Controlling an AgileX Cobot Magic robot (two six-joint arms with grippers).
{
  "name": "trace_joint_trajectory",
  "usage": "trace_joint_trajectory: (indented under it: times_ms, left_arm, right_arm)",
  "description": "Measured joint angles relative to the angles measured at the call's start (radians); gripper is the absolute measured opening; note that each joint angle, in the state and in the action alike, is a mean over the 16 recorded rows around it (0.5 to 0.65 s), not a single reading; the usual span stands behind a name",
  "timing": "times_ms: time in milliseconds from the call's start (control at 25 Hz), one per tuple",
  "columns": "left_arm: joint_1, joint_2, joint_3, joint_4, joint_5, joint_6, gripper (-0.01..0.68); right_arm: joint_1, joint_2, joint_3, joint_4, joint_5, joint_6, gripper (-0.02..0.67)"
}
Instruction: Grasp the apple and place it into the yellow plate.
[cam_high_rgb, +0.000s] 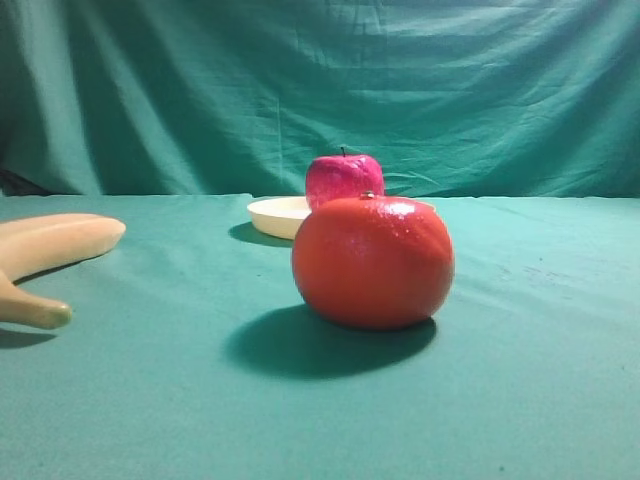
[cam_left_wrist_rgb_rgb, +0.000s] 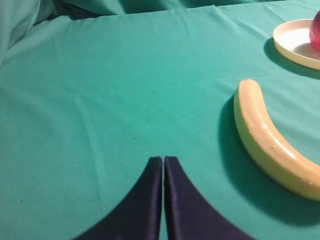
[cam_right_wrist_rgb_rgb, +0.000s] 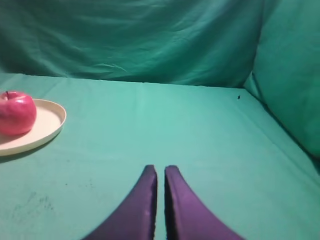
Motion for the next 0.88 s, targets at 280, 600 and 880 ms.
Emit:
trace_joint_trajectory:
  times_ms: [280, 600, 880]
  left_arm:
    - [0.0, 0.0, 0.0, 0.0, 0.0, 0.0, 0.0]
    - [0.0, 0.0, 0.0, 0.0, 0.0, 0.0, 0.0]
    - [0.0, 0.0, 0.0, 0.0, 0.0, 0.0, 0.0]
  right_arm:
    - [-0.015, -0.039, 0.063, 0.03, 0.031, 0.003, 0.0]
    - [-0.015, -0.04, 0.066, 0.04, 0.072, 0.003, 0.0]
    - [-0.015, -0.04, 0.067, 0.04, 0.074, 0.001, 0.0]
